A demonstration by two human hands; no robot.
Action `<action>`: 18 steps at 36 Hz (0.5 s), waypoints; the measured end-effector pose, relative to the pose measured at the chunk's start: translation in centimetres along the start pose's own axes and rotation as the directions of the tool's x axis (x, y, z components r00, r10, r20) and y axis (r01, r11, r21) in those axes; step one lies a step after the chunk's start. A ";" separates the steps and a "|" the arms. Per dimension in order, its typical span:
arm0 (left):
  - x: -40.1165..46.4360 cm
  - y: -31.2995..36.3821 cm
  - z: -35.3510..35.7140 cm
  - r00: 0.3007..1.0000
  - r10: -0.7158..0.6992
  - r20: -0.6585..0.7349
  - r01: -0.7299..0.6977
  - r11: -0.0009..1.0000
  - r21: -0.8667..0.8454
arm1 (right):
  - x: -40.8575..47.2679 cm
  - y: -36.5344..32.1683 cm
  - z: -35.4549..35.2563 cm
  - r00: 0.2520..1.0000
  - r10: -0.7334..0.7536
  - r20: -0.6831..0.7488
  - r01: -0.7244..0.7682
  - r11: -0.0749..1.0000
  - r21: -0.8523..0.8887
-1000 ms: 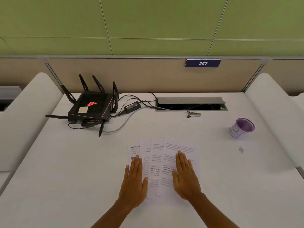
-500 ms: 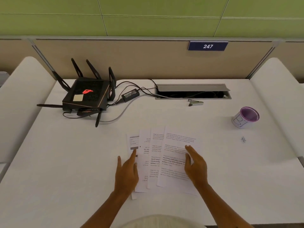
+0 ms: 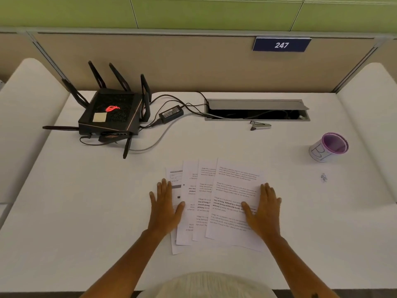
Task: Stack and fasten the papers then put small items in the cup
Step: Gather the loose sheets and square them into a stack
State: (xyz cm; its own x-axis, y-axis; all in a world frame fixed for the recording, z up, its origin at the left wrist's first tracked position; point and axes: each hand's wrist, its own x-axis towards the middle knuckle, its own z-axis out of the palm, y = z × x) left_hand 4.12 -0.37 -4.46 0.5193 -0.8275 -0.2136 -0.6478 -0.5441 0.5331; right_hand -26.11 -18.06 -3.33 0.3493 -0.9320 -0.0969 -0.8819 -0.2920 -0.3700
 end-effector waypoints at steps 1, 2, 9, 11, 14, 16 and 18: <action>-0.1 -0.1 0.3 1.000 0.015 0.021 -0.016 0.999 0.041 | -0.1 -0.2 0.2 1.000 -0.013 0.020 0.014 1.000 -0.015; -0.1 -0.1 0.5 0.999 0.020 0.030 -0.022 0.998 0.066 | -0.1 -0.4 0.5 0.999 -0.022 0.035 0.023 1.000 -0.022; 0.1 0.9 0.8 0.999 -0.014 0.035 0.014 1.000 0.024 | 0.1 -2.3 1.6 0.996 -0.060 0.073 0.061 0.998 -0.019; 0.1 1.2 0.8 0.999 -0.014 0.043 0.015 1.000 -0.008 | 0.2 -2.7 1.8 0.995 -0.070 0.077 0.071 0.997 -0.016; 0.1 1.4 0.7 0.998 -0.034 0.049 0.037 0.998 -0.059 | 0.3 -3.5 2.3 0.992 -0.089 0.086 0.090 0.996 -0.011; 0.0 1.5 0.7 0.998 -0.042 0.049 0.046 0.995 -0.086 | 0.3 -4.0 2.5 0.990 -0.107 0.091 0.109 0.994 -0.015; 0.0 1.7 0.6 0.997 -0.054 0.046 0.059 0.992 -0.107 | 0.3 -4.5 2.7 0.988 -0.124 0.093 0.127 0.992 -0.021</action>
State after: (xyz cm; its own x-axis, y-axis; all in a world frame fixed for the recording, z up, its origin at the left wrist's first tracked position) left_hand 2.71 -1.33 -4.05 0.5273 -0.8023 -0.2798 -0.5526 -0.5739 0.6043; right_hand -21.16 -16.41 -4.22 0.4841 -0.8645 -0.1354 -0.8370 -0.4124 -0.3596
